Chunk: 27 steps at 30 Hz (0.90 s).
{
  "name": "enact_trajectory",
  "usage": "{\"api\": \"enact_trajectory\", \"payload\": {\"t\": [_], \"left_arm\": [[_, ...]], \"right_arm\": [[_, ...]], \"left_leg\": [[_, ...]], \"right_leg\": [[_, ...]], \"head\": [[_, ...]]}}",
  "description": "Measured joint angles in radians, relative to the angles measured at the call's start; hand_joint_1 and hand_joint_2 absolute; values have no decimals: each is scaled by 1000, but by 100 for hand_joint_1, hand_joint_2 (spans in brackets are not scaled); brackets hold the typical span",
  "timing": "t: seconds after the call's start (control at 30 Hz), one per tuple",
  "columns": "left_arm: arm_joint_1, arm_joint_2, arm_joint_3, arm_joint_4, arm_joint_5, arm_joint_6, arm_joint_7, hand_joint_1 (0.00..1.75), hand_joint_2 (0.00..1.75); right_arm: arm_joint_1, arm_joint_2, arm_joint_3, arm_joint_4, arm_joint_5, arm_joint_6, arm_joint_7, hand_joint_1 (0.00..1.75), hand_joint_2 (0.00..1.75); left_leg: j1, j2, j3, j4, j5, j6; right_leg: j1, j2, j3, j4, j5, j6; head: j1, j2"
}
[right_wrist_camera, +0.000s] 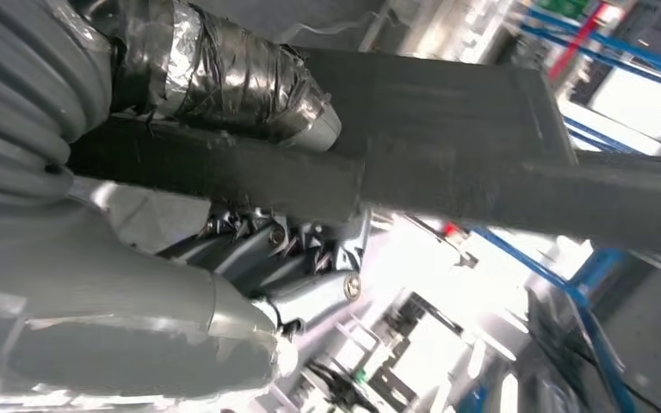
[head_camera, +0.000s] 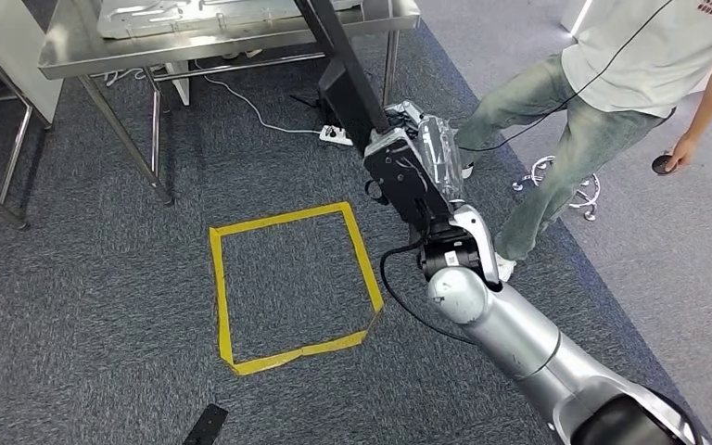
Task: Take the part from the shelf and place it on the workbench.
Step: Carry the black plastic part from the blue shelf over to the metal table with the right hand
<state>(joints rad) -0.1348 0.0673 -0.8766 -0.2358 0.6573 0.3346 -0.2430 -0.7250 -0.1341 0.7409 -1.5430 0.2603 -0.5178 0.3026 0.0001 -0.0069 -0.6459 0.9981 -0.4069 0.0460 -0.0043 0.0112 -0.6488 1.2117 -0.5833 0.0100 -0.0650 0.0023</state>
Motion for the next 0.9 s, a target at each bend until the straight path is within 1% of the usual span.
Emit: {"api": "enact_trajectory", "payload": {"t": [0.03, 0.07, 0.1, 0.13, 0.17, 0.2, 0.23, 0.27, 0.3, 0.37, 0.4, 0.43, 0.47, 0.53, 0.57, 0.6, 0.63, 0.67, 0.7, 0.73, 0.77, 0.8, 0.83, 0.9], "left_arm": [[0, 0, 0, 0, 0, 0, 0, 0, 175], [0, 1, 0, 0, 0, 0, 0, 0, 175], [1, 0, 0, 0, 0, 0, 0, 0, 175], [2, 0, 0, 0, 0, 0, 0, 0, 175], [2, 0, 0, 0, 0, -1, 0, 0, 175], [2, 0, 0, 0, 0, -1, 0, 0, 175], [1, 0, 0, 0, 0, -1, 0, 0, 175], [-1, 0, 0, 0, 0, -1, 0, 0, 175], [-2, 0, 0, 0, 0, -1, 0, 0, 175], [-3, 1, 0, 0, 0, -1, 0, 0, 175], [-3, 1, 0, 0, 0, -1, 0, 0, 175], [-3, 1, -1, 0, -1, -1, 0, 0, 175], [-4, 1, -1, 0, -1, -1, 0, 0, 175], [-3, 0, -1, -1, -1, -1, 0, 0, 175], [-2, 0, -1, -1, -1, -1, 0, 0, 175], [0, 0, -1, -1, -1, -1, 0, 0, 175], [0, 1, -2, -1, -1, -1, 0, 0, 175], [1, 2, -2, -1, -1, 0, 0, 0, 175], [0, 3, -2, -1, -1, 0, 0, 0, 175], [0, 5, -2, -1, -1, 0, 0, 0, 175], [-1, 6, -2, -1, -1, 0, 0, 0, 175], [-2, 6, -2, -1, -1, -1, 0, 0, 175], [-1, 8, -2, -1, -1, -1, 0, 0, 175], [1, 9, -3, -1, -1, -2, 1, 0, 175]], "right_arm": [[0, -1, 0, 0, -2, 0, 0, 175, 175], [2, -2, 0, 1, -3, 0, -1, 175, 175], [4, -4, 0, 1, -4, 0, 0, 175, 175], [4, -5, 0, 1, -5, 0, 0, 175, 175], [4, -5, 0, 1, -5, 0, -1, 175, 175], [2, -6, 0, 2, -5, 0, -1, 175, 175], [0, -6, 0, 1, -5, 0, -1, 175, 175], [-2, -6, 0, 1, -5, 0, -1, 175, 175], [-3, -7, 0, 1, -6, 0, -2, 175, 175], [-4, -8, 0, 0, -6, 1, -3, 175, 175], [-4, -9, 0, 0, -6, 3, -4, 175, 175], [-6, -9, 0, 0, -8, 8, -7, 175, 175], [-8, -9, 0, 0, -13, 15, -11, 175, 175], [-9, -10, 0, 0, -44, 35, -22, 175, 175], [-8, -10, 0, 0, -66, 46, -28, 175, 175], [-7, -12, 0, 0, -87, 56, -33, 175, 175], [-6, -13, 0, -1, -104, 64, -38, 175, 175], [-6, -15, 0, -2, -114, 68, -41, 175, 175], [-8, -16, 0, -3, -120, 70, -43, 175, 175], [-11, -18, 0, -5, -123, 71, -44, 175, 175], [-14, -19, 0, -7, -124, 71, -45, 175, 175], [-15, -21, 0, -9, -123, 71, -46, 175, 175], [-16, -23, 0, -10, -122, 71, -46, 175, 175], [-14, -28, 0, -12, -116, 71, -46, 175, 175]], "left_leg": [[0, 0, 7, 1, -7, 1], [0, -1, 15, 2, -16, 2], [0, -2, 25, 4, -25, 1], [1, -3, 36, 7, -35, -1], [1, -4, 47, 11, -46, -3], [0, -5, 55, 17, -58, -8], [-1, -6, 58, 22, -67, -13], [-2, -7, 58, 26, -73, -18], [-2, -8, 57, 26, -76, -23], [0, -7, 57, 25, -82, -33], [1, -5, 53, 38, -90, -38], [2, -3, 38, 70, -104, -44], [4, -1, 11, 121, -123, -48], [7, 0, -66, 249, -158, -53], [8, 0, -99, 291, -159, -54], [8, 0, -116, 299, -142, -52], [7, 0, -112, 267, -107, -49], [6, 0, -92, 203, -61, -43], [2, 0, -63, 136, -27, -36], [-2, 0, -36, 75, -5, -29], [-7, 0, -18, 40, 1, -23], [-10, 0, -10, 24, -5, -19], [-12, 0, -5, 16, -8, -15], [-11, 0, 14, 2, -12, -7]], "right_leg": [[-1, 0, -43, 61, -11, 2], [-2, 0, -73, 94, -5, 3], [-4, 0, -88, 92, 21, 5], [-6, -1, -83, 52, 65, 6], [-8, -1, -65, -15, 116, 6], [-8, -2, -43, -75, 152, 5], [-7, -2, -24, -125, 172, 1], [-6, -1, -14, -151, 175, -2], [-3, 0, -9, -157, 167, -7], [-3, 2, -4, -165, 162, -19], [-5, 2, 3, -168, 159, -25], [-6, 2, 10, -172, 156, -31], [-7, 1, 18, -174, 152, -37], [-5, 0, 31, -174, 141, -42], [-3, 1, 38, -174, 135, -43], [-2, 2, 45, -174, 129, -42], [-1, 3, 54, -174, 123, -42], [0, 4, 64, -174, 116, -41], [0, 5, 72, -175, 109, -38], [0, 5, 78, -176, 103, -35], [0, 5, 82, -179, 99, -30], [-1, 5, 84, -180, 98, -26], [-1, 5, 86, -179, 101, -20], [-1, 2, 92, -169, 104, -12]], "head": [[0, 0], [0, 0], [0, 0], [0, 0], [0, 0], [1, 0], [1, 0], [0, 0], [0, 0], [-2, 0], [-3, 0], [-4, 0], [-5, 0], [-7, 0], [-7, 0], [-7, 0], [-7, 0], [-7, 0], [-6, 0], [-6, 0], [-6, 0], [-6, 0], [-7, 0], [-6, 0]]}}
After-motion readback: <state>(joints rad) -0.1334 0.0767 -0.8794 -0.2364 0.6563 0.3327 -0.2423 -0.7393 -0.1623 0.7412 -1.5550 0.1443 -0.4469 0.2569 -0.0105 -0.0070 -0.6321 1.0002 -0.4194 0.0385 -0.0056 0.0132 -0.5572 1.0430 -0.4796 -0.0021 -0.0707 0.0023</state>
